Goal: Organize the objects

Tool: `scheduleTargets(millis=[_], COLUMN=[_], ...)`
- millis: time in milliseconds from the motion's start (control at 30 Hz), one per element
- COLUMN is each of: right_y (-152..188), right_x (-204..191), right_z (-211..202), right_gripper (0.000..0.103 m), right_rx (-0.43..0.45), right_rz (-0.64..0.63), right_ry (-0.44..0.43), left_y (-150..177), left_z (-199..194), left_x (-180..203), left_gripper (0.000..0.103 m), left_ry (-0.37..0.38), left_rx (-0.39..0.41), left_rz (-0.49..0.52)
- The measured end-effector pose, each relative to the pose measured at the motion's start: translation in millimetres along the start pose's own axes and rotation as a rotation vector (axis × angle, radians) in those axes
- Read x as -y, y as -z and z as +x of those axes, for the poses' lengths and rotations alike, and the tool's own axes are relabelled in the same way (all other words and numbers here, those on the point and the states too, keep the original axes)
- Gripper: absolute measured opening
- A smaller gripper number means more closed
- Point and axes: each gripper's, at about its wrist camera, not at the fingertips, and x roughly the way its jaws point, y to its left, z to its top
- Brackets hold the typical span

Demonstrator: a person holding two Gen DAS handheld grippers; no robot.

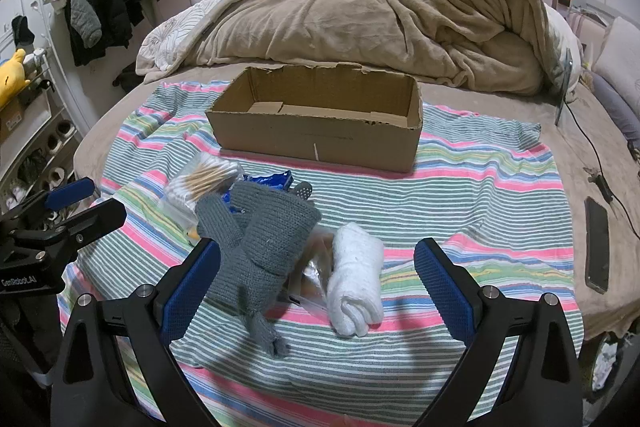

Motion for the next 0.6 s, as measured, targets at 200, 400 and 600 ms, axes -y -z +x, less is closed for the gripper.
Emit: scheduleTargets(millis=[200,400,600], right_y=[-0.3,-0.4,-0.7], right_x=[0.1,0.1,0.3], right_z=[-0.3,-0.5,-0.6], right_gripper=[0.100,0.100,0.100], right_rx=[0.001,0.000,0.001], right_rz=[-0.001,0.000,-0.002], right_ry=[0.000,0.001,-0.001], left_y=[0.1,-1.0,-0.7], left_z=[0.4,1.8,1.5], left_x=[1.7,-0.2,-0.3], left_gripper=[0.102,0.102,0.102], left_ry=[0.014,0.013,0.021], left_rx=[-0.004,-0.003,-0.001], left_rz=[0.004,-0.002,0.001])
